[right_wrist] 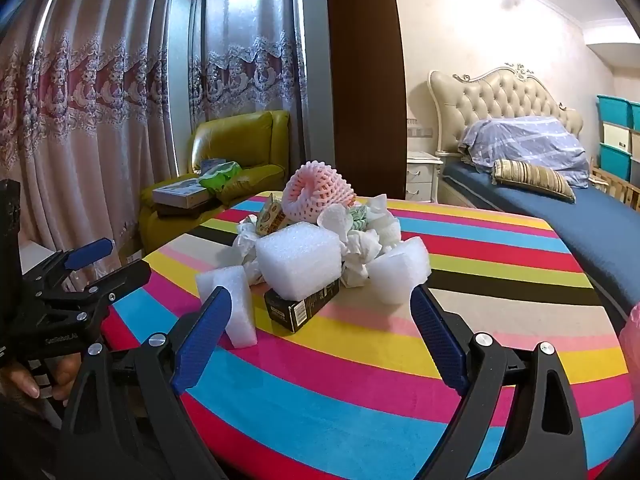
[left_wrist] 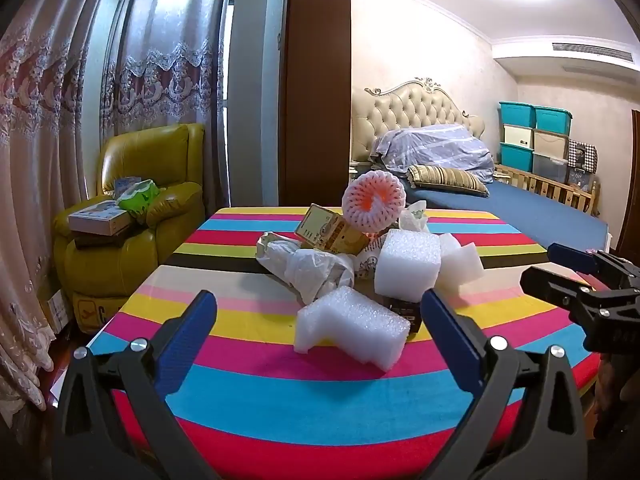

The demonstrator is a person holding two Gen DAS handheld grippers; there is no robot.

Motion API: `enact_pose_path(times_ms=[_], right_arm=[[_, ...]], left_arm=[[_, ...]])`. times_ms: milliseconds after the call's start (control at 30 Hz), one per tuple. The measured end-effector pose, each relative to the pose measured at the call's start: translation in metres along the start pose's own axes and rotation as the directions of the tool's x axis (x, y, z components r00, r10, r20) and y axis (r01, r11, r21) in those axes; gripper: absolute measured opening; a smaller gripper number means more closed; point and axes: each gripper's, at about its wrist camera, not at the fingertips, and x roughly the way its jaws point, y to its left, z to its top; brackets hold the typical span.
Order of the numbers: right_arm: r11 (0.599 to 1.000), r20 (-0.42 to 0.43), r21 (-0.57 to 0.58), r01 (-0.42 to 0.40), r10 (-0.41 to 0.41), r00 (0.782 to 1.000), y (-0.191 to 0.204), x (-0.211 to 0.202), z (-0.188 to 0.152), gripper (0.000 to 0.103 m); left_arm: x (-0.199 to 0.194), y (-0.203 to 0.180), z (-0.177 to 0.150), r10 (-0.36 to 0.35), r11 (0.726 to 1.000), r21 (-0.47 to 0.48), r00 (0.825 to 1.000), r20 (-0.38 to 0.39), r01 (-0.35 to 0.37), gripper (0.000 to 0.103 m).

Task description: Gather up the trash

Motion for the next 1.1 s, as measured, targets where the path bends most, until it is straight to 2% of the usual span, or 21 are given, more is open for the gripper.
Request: enact_pose_path(times_ms=[1100], right_arm=[[1.0,0.004,0.018,-0.019,0.018,1.0,-0.0001,0.0025,-0.001,0.085]], left_arm=[[0.0001,-0.0017,-0.0006,0.0,1.0,0.0,1.0,-0.007,0.0,0.099]])
